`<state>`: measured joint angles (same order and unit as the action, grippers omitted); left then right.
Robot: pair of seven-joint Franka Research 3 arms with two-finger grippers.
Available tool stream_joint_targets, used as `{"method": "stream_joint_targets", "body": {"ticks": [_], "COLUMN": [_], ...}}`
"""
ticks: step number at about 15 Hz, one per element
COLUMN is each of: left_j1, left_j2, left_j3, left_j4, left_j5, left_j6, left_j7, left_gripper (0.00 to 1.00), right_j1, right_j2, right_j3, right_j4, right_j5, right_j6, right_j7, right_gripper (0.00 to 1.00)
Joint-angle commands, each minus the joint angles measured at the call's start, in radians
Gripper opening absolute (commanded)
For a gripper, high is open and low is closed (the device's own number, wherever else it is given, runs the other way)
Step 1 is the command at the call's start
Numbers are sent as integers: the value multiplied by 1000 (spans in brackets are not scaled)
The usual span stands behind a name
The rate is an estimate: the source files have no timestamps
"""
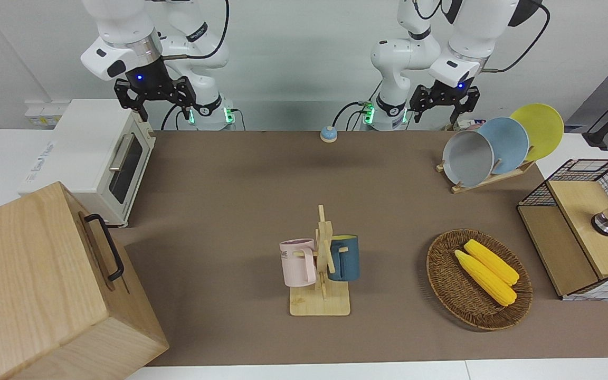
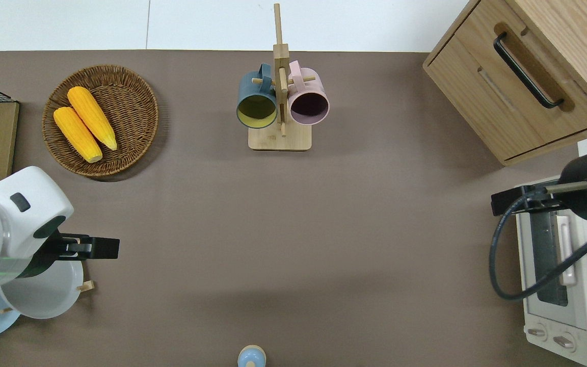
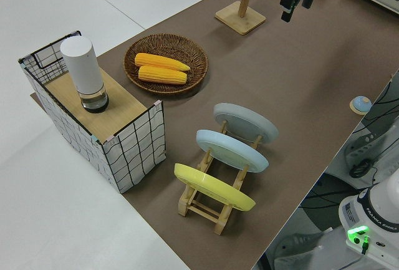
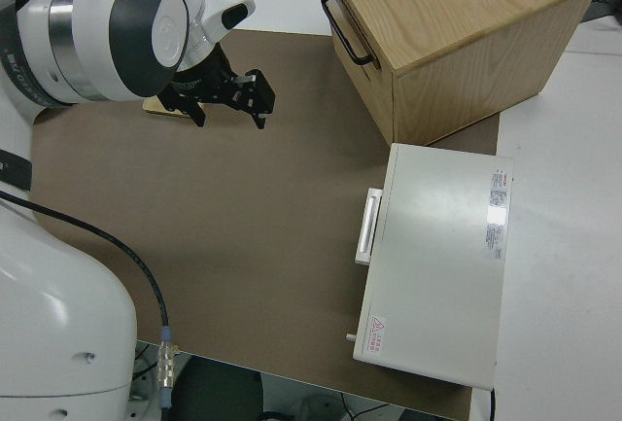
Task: Pick gray plate from low plate rack and place it on table with left arm
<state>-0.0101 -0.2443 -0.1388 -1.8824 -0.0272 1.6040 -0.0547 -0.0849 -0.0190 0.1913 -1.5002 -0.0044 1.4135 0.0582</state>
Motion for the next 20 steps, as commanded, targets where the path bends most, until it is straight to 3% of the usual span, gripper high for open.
{"method": "stream_joint_targets", "body": {"ticks": [1,8,15,20], "left_j1": [1,2,2,2], "left_j2": [-13,-13,-24,-32], "left_j3": [5,30,133,185], "left_j4": [3,2,-4,-9], "left_j5": [-10,-10,-5,88], "left_j6": [-29,-32,-56,-64], "left_j7": [94,91,102,142], "left_gripper": [995,995,995,995], "right_j1": [-7,-7,-7,-7], "right_j2": [-2,-2,-2,-2], "right_j3": [5,7,7,7], "right_j4": [6,6,6,6], "right_j5": [7,7,7,7], "right_j6": [-14,-14,-14,-14], "right_j7": [0,-1,0,0], "right_gripper": [987,990,987,990]}}
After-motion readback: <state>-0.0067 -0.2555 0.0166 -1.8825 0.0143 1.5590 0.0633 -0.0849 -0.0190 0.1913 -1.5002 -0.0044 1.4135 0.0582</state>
